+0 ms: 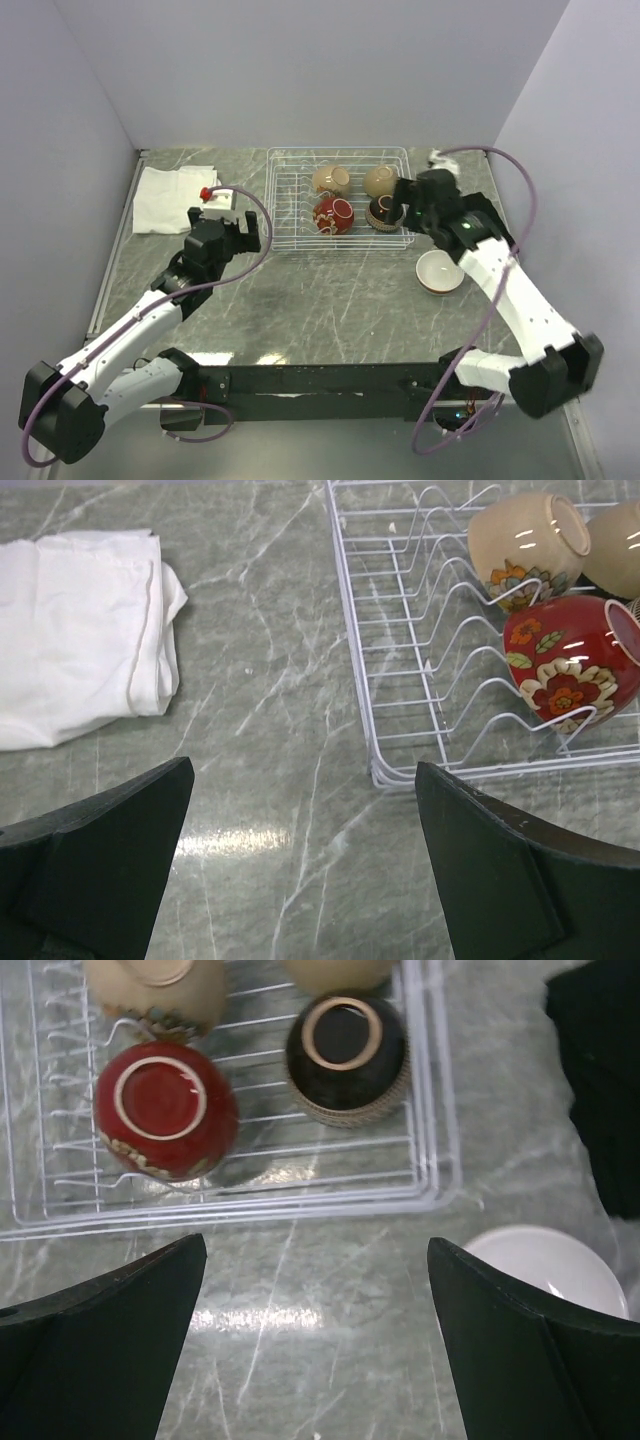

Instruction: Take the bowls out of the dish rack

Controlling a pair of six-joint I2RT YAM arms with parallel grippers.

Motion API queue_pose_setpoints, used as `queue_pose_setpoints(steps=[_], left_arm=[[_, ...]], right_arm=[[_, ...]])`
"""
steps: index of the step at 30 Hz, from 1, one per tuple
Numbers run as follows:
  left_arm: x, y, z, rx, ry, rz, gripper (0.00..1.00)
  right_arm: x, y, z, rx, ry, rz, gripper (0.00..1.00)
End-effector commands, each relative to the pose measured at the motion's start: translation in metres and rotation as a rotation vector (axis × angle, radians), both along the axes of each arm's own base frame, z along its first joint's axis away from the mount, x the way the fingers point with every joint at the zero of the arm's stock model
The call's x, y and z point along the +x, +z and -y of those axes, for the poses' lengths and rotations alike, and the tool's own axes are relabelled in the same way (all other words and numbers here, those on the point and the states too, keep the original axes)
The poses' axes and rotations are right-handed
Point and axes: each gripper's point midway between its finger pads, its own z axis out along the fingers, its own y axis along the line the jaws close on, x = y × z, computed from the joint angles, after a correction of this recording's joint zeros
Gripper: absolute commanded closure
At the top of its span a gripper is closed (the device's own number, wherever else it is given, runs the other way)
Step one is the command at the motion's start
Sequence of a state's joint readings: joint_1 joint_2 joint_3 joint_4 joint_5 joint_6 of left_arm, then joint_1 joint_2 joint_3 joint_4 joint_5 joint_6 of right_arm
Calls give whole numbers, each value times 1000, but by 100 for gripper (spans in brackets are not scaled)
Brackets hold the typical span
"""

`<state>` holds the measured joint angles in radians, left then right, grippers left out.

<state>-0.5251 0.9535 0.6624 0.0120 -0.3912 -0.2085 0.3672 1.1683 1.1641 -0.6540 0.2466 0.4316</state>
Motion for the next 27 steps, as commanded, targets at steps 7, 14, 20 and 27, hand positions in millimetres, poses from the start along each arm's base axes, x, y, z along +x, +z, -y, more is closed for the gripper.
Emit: queue_pose_setpoints(steps=[7, 14, 20, 27], left_arm=[[2, 1, -25, -137, 81, -73, 1], [-15, -14, -52, -109, 158, -116, 1], [-18, -18, -60, -98, 197, -115, 1], [-13, -18, -61, -90, 212, -112, 1]], right_arm=[[57, 9, -123, -221, 292, 81, 0], [79, -32, -186, -366, 406, 14, 0], [93, -57, -193, -513, 360, -27, 0], [99, -79, -191, -588, 357, -56, 0]])
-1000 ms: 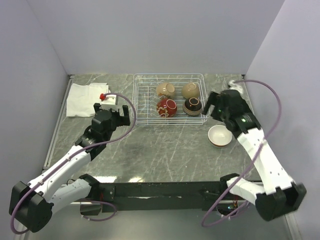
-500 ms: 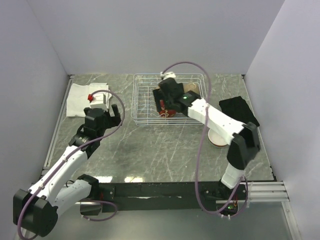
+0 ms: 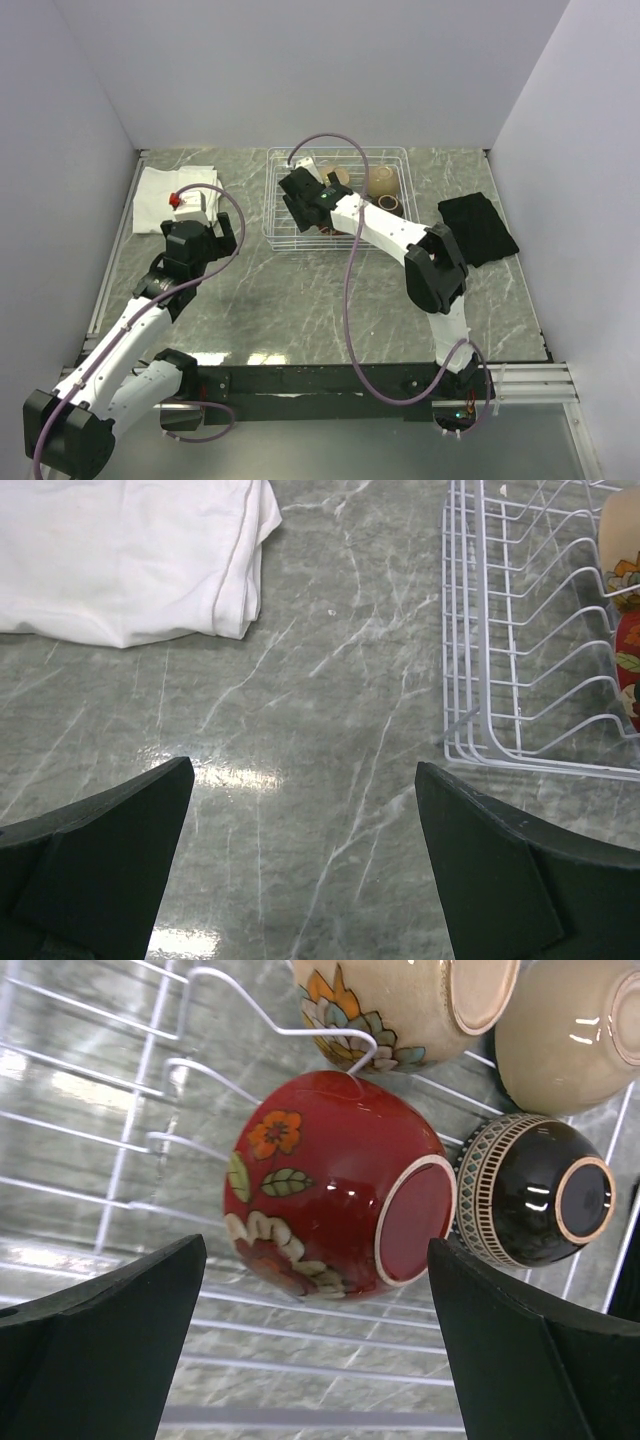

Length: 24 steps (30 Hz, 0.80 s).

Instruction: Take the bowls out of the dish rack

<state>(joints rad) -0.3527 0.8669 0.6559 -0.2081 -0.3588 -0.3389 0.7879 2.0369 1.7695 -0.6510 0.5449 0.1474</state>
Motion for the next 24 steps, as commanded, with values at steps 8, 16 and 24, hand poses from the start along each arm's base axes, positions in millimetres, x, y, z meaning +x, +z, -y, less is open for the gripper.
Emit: queue_pose_setpoints(steps=[8, 16, 24], left_arm=[[5, 6, -2, -15, 24, 26, 1], [4, 6, -1, -10, 19, 28, 1], [3, 6, -1, -8, 19, 30, 1]], right_arm=[[11, -9, -1, -91, -6, 11, 1], [7, -32, -2, -147, 56, -46, 1], [1, -35, -6, -144, 165, -121, 1]])
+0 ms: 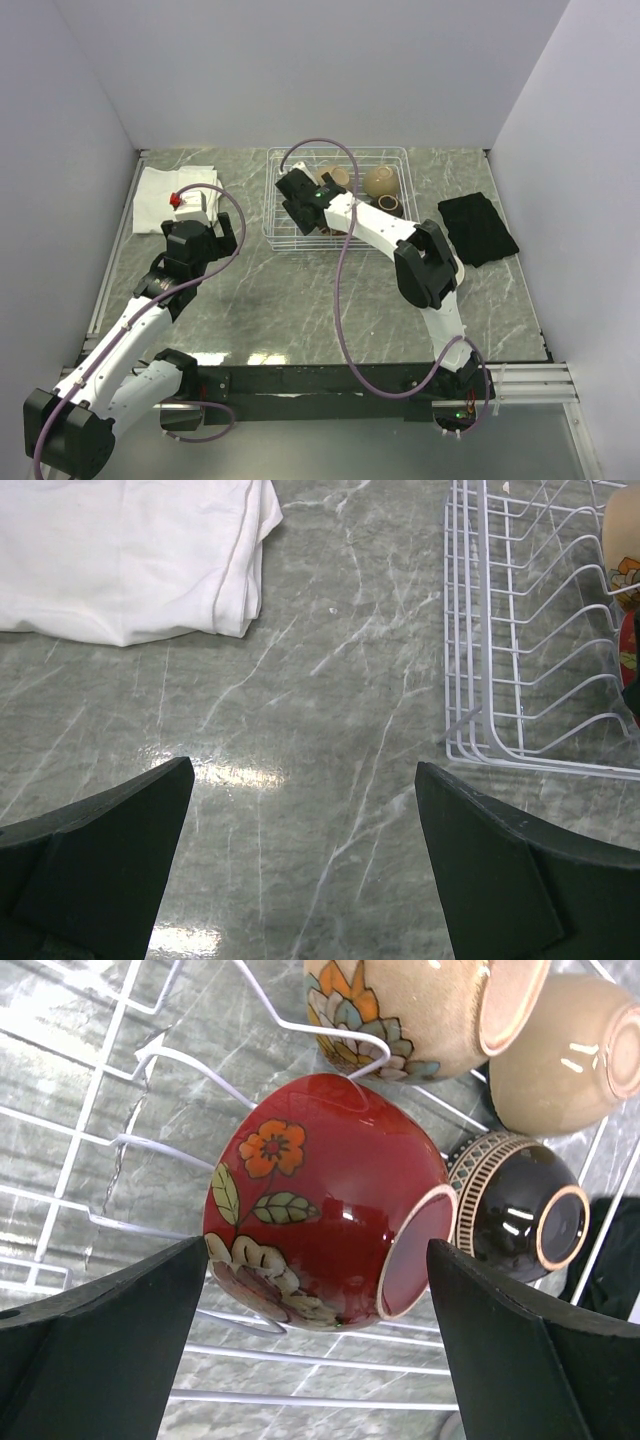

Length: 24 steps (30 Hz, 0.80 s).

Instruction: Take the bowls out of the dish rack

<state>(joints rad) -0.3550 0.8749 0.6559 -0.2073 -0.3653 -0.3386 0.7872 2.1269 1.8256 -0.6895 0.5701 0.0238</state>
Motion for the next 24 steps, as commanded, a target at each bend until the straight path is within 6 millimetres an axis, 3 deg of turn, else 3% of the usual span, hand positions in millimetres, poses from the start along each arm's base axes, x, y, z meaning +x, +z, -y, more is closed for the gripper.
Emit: queue_pose_setpoints(steps=[1, 5, 10, 13, 18, 24], left_arm=[[3, 8, -1, -14, 16, 36, 1], [3, 8, -1, -13, 16, 34, 1], [3, 9, 0, -15, 13, 35, 1], [3, 8, 0, -16, 12, 34, 1], [3, 8, 0, -18, 15, 34, 1], [2, 9, 0, -18, 13, 35, 1]], right_arm=[[-6, -12, -8, 7, 82, -89, 1], [-4, 4, 0, 40, 50, -81, 1], [1, 54, -16, 198, -10, -15, 0], [6, 69, -18, 256, -74, 26, 0], [16, 76, -16, 295, -181, 78, 0], [24, 57, -6, 271, -271, 66, 0]])
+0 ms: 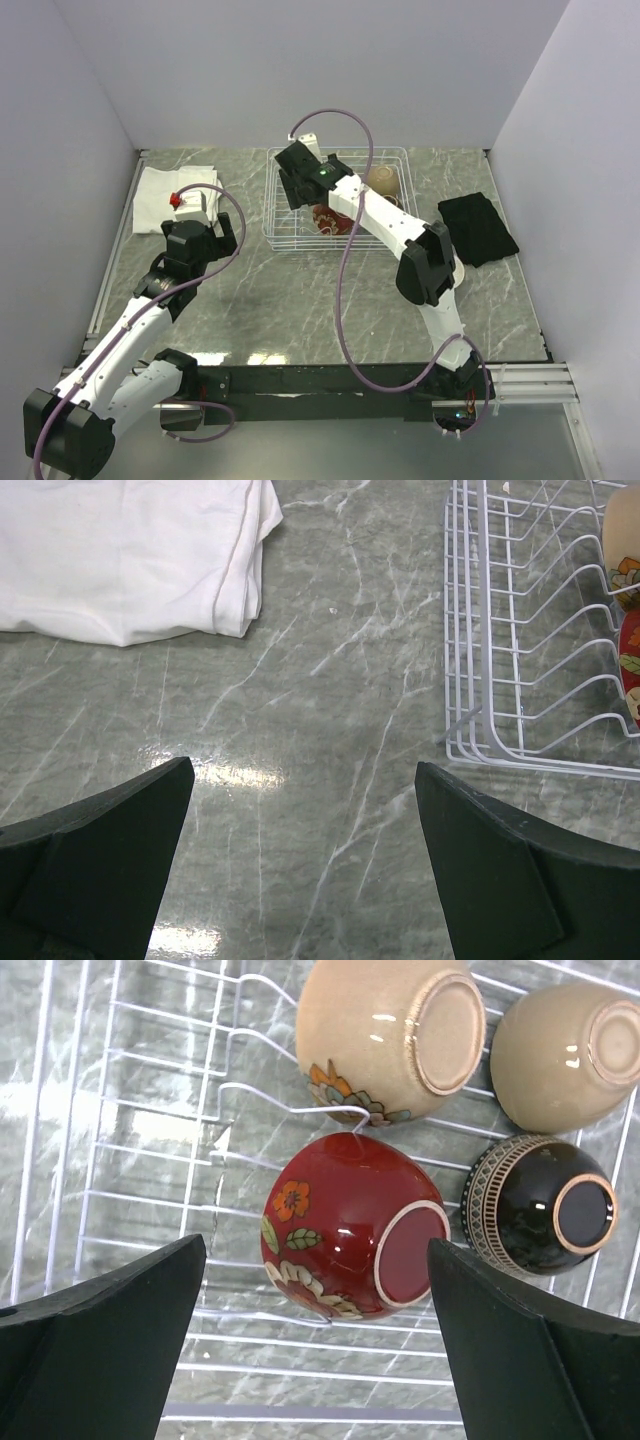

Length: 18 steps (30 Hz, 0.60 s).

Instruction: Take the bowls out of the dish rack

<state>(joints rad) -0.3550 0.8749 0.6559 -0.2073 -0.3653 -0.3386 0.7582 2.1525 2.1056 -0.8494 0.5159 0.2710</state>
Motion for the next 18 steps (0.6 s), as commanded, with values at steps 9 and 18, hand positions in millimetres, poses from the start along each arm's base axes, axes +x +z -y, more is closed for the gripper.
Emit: queue_pose_setpoints(steps=[9, 18], left_arm=[[1, 9, 1, -17, 9, 34, 0], [0, 8, 2, -17, 5, 31, 0]], right_arm=[[6, -38, 11, 9, -81, -83, 0], [-1, -67, 19, -47, -97, -136, 0]])
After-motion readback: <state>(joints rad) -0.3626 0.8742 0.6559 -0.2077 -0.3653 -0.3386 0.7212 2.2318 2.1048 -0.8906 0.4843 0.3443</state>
